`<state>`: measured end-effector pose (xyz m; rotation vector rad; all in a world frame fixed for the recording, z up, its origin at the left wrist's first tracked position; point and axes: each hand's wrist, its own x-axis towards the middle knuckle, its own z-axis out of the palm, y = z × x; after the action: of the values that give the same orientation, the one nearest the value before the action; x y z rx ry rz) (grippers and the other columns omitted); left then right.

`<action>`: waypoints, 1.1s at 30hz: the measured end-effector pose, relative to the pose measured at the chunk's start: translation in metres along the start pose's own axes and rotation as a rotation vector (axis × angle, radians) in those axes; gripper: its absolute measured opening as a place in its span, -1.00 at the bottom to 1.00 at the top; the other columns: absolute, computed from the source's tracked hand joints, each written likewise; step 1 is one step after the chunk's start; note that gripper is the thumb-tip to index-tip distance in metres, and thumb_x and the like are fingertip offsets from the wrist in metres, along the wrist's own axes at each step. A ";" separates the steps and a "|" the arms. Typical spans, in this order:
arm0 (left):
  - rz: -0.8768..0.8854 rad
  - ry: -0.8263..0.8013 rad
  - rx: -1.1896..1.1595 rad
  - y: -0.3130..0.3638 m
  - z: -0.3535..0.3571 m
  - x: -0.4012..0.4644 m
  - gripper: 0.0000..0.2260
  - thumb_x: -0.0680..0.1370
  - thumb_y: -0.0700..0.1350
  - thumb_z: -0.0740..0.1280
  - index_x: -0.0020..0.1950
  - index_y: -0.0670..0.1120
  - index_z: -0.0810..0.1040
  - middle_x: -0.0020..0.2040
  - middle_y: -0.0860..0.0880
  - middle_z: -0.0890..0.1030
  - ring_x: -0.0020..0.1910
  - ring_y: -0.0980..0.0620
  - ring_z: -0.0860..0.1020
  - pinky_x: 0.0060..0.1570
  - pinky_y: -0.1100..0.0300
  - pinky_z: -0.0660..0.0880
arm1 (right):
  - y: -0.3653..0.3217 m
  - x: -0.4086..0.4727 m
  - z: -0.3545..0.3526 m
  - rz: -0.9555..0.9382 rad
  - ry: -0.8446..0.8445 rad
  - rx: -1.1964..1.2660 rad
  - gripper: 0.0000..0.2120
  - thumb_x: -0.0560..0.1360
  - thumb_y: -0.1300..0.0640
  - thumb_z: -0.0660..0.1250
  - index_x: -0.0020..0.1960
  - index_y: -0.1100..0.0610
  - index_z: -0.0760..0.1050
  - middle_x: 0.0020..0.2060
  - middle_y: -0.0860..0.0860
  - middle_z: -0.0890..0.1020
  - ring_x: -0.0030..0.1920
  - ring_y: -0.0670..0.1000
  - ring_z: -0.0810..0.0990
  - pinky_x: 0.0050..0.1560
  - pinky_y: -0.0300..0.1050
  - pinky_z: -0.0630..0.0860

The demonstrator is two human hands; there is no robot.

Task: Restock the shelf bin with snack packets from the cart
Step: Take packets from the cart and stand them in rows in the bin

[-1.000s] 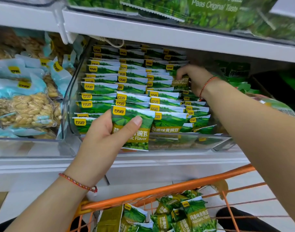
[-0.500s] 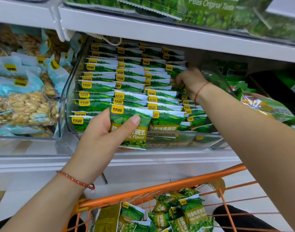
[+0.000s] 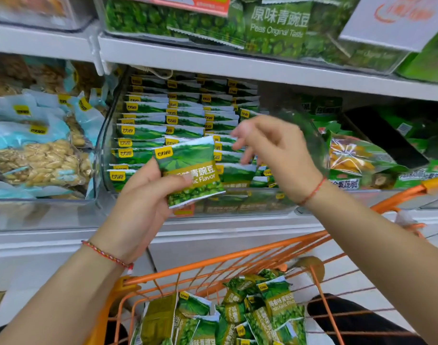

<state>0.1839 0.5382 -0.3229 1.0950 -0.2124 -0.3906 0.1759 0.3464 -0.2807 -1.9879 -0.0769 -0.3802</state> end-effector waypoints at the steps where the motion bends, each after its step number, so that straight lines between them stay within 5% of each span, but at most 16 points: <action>1: 0.010 -0.052 0.013 0.001 0.001 -0.002 -0.65 0.35 -0.25 0.30 0.13 -0.13 0.53 0.07 -0.04 0.67 0.09 0.01 0.62 0.06 0.18 0.56 | -0.005 -0.005 0.005 0.014 -0.085 -0.015 -0.91 0.42 -0.04 0.40 -0.17 -0.03 0.56 -0.29 -0.08 0.63 -0.33 -0.12 0.57 -0.29 -0.29 0.48; 4: 0.049 -0.154 0.061 0.002 0.006 -0.007 -0.56 0.42 -0.26 0.28 0.31 -0.09 0.45 0.20 -0.02 0.62 0.20 0.05 0.56 0.15 0.20 0.51 | -0.015 -0.011 0.013 0.017 -0.168 -0.005 -0.84 0.36 0.15 0.51 -0.19 0.01 0.53 -0.35 -0.13 0.60 -0.31 -0.18 0.55 -0.23 -0.34 0.46; 7: 0.049 -0.160 0.107 0.002 0.004 -0.006 -0.49 0.43 -0.20 0.34 0.38 -0.03 0.39 0.25 0.06 0.58 0.20 0.07 0.57 0.03 0.19 0.56 | -0.019 -0.009 0.007 0.060 -0.133 0.121 -0.86 0.40 0.28 0.45 -0.20 0.12 0.51 -0.40 -0.07 0.58 -0.35 -0.18 0.54 -0.24 -0.30 0.48; 12: -0.012 -0.050 0.066 0.007 -0.006 -0.003 -0.57 0.40 -0.12 0.28 0.27 -0.01 0.49 0.20 0.04 0.61 0.02 -0.02 0.64 -0.17 0.16 0.61 | 0.009 0.008 -0.024 0.277 0.405 0.260 -0.92 0.52 0.28 0.32 -0.05 0.15 0.43 -0.29 -0.04 0.51 -0.30 -0.15 0.53 -0.41 -0.33 0.48; 15: -0.024 -0.033 0.074 0.006 -0.009 -0.002 -0.62 0.40 -0.12 0.27 0.22 -0.05 0.52 0.13 -0.01 0.65 -0.11 0.01 0.65 -0.24 0.20 0.60 | 0.042 0.024 -0.034 0.352 0.581 0.028 -0.84 0.56 0.21 0.28 0.12 0.20 0.43 -0.16 0.01 0.55 -0.14 0.02 0.58 -0.17 -0.19 0.60; 18: -0.026 -0.032 0.094 0.005 -0.010 -0.001 -0.66 0.40 -0.12 0.28 0.17 -0.06 0.54 0.06 -0.03 0.67 -0.16 0.02 0.63 -0.28 0.22 0.58 | 0.068 0.047 -0.028 0.469 0.555 -0.065 -0.93 0.56 0.17 0.27 0.03 0.12 0.44 -0.09 0.07 0.55 0.04 0.20 0.60 0.15 0.11 0.52; 21: -0.020 -0.068 0.105 0.004 -0.010 -0.001 -0.70 0.42 -0.13 0.27 0.14 -0.09 0.56 0.01 -0.07 0.67 -0.18 0.00 0.62 -0.28 0.22 0.56 | 0.080 0.070 -0.016 0.586 0.518 0.003 -0.93 0.55 0.22 0.26 -0.10 0.10 0.41 -0.18 0.04 0.48 0.13 0.23 0.56 0.19 0.13 0.50; 24: -0.018 -0.104 0.118 0.004 -0.011 0.000 -0.73 0.42 -0.13 0.27 0.09 -0.11 0.58 -0.06 -0.07 0.67 -0.21 0.02 0.61 -0.28 0.22 0.55 | 0.092 0.084 -0.006 0.621 0.502 0.017 -0.96 0.54 0.20 0.29 -0.05 0.11 0.43 0.00 0.10 0.52 0.20 0.22 0.51 0.24 0.12 0.46; 28: -0.019 -0.141 0.137 0.002 -0.013 0.002 -0.71 0.34 -0.06 0.37 0.04 -0.06 0.62 -0.08 -0.07 0.67 -0.21 0.02 0.60 -0.27 0.23 0.54 | 0.087 0.087 0.000 0.538 0.564 -0.055 -0.88 0.54 0.17 0.30 0.06 0.13 0.50 -0.06 0.07 0.54 0.09 0.15 0.57 0.20 0.04 0.49; 31: -0.019 -0.145 0.153 0.000 -0.013 0.004 -0.70 0.34 -0.05 0.37 0.04 -0.06 0.61 -0.09 -0.07 0.67 -0.21 0.02 0.60 -0.28 0.23 0.54 | 0.084 0.082 -0.003 0.509 0.499 -0.285 -0.91 0.55 0.14 0.27 -0.10 0.13 0.48 -0.30 0.02 0.46 -0.13 0.10 0.49 -0.09 -0.18 0.43; 33: -0.017 -0.148 0.155 0.000 -0.013 0.005 -0.68 0.33 0.00 0.35 0.04 -0.06 0.62 -0.09 -0.07 0.67 -0.22 0.02 0.60 -0.28 0.23 0.54 | 0.086 0.076 -0.006 0.480 0.455 -0.327 -0.86 0.54 0.13 0.29 0.06 0.16 0.45 -0.18 0.03 0.50 -0.09 0.08 0.48 -0.10 -0.18 0.40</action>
<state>0.1930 0.5464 -0.3289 1.2223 -0.3689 -0.4771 0.2656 0.2946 -0.3308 -2.1028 0.7783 -0.5412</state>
